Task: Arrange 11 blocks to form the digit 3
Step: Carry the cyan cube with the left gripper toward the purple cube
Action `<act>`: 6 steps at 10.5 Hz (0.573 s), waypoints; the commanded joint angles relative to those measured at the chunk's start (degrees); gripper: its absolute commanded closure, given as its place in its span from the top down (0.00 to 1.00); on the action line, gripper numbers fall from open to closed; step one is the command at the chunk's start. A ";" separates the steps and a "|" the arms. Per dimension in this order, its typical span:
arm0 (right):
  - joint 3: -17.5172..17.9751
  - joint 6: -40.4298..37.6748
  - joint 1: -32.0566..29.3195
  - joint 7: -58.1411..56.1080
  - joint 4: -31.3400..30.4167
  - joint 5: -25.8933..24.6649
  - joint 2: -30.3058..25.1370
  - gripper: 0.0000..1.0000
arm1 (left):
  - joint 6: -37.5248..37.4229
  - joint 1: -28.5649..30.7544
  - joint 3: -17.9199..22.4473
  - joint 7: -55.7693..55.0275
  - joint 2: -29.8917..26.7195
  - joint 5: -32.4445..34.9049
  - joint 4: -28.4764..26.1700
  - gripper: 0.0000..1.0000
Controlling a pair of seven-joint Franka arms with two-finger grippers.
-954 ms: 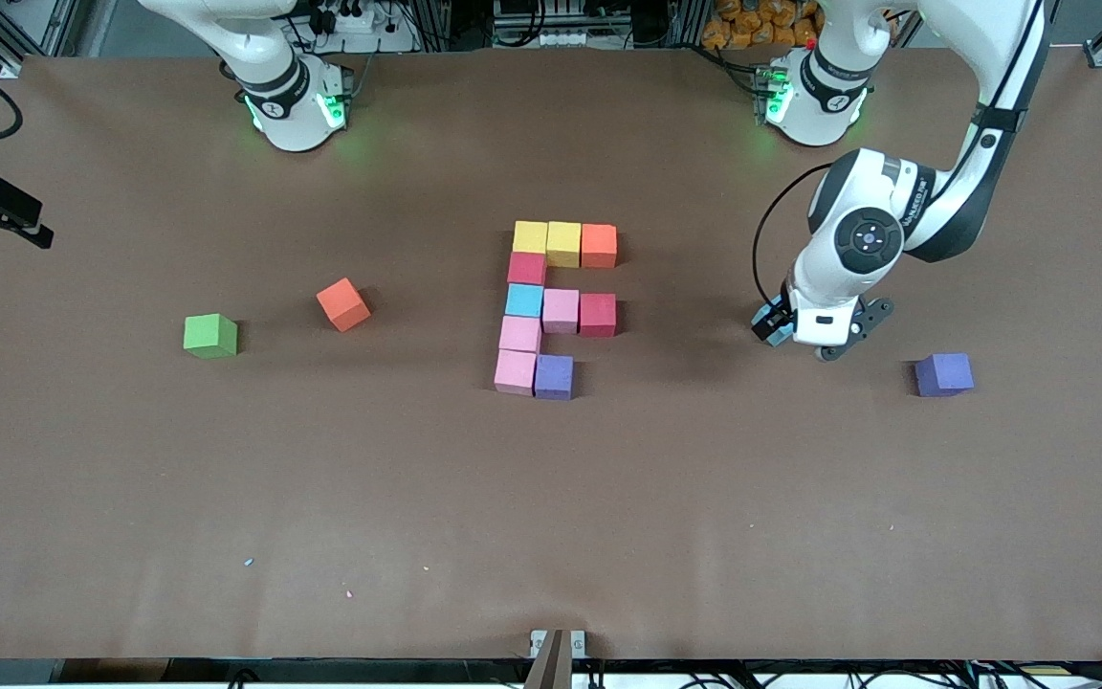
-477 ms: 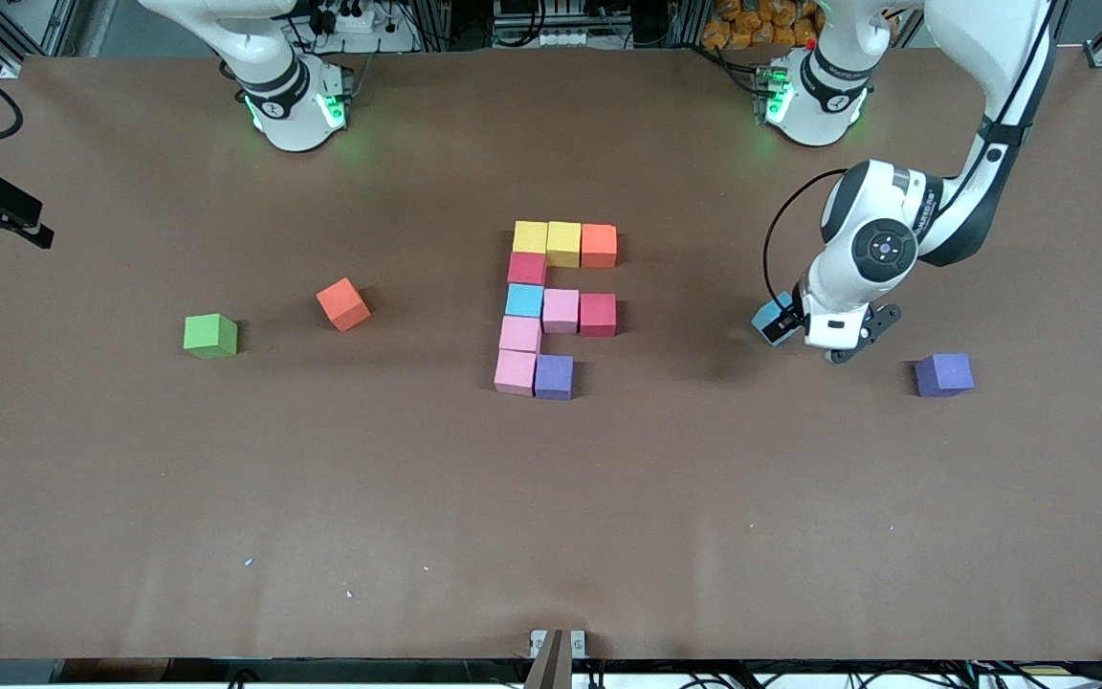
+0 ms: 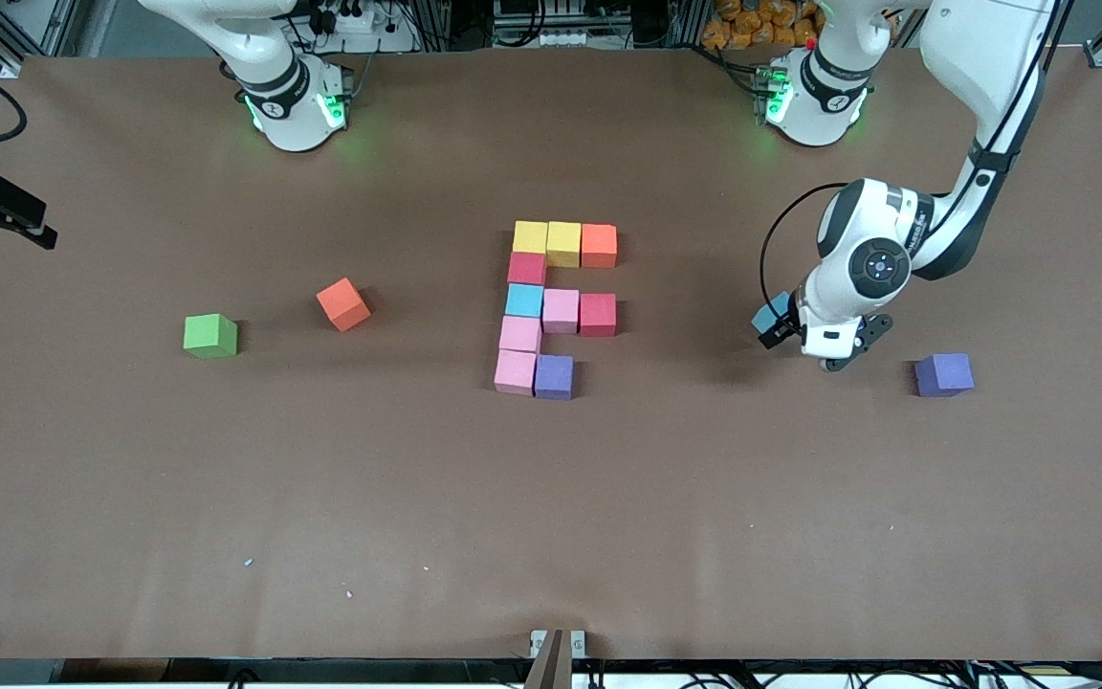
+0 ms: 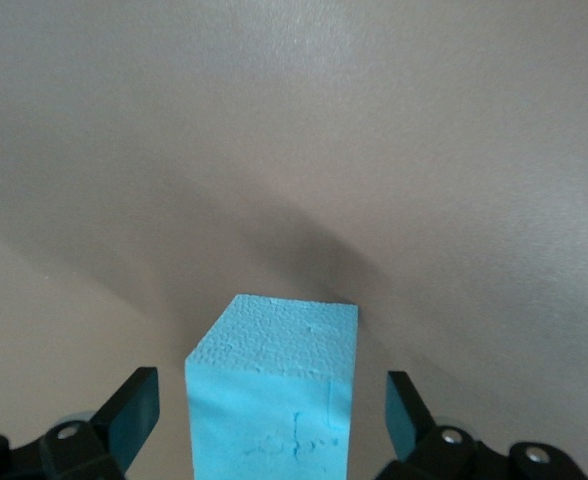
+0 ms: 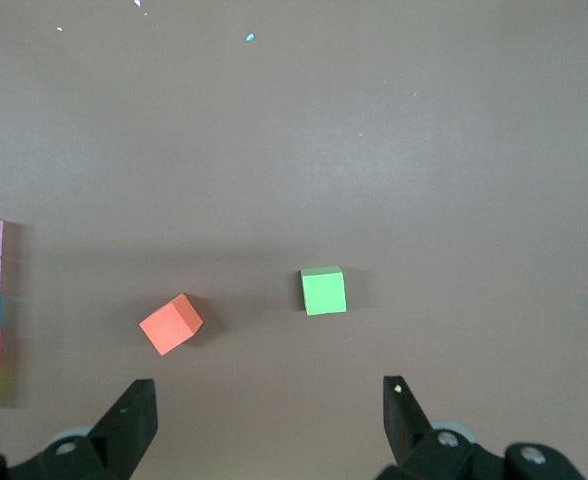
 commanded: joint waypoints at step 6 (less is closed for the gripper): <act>0.25 -0.39 0.24 -0.41 0.15 -0.11 0.07 1.00 | 0.18 -0.29 -0.58 -2.26 1.00 -1.67 2.35 0.17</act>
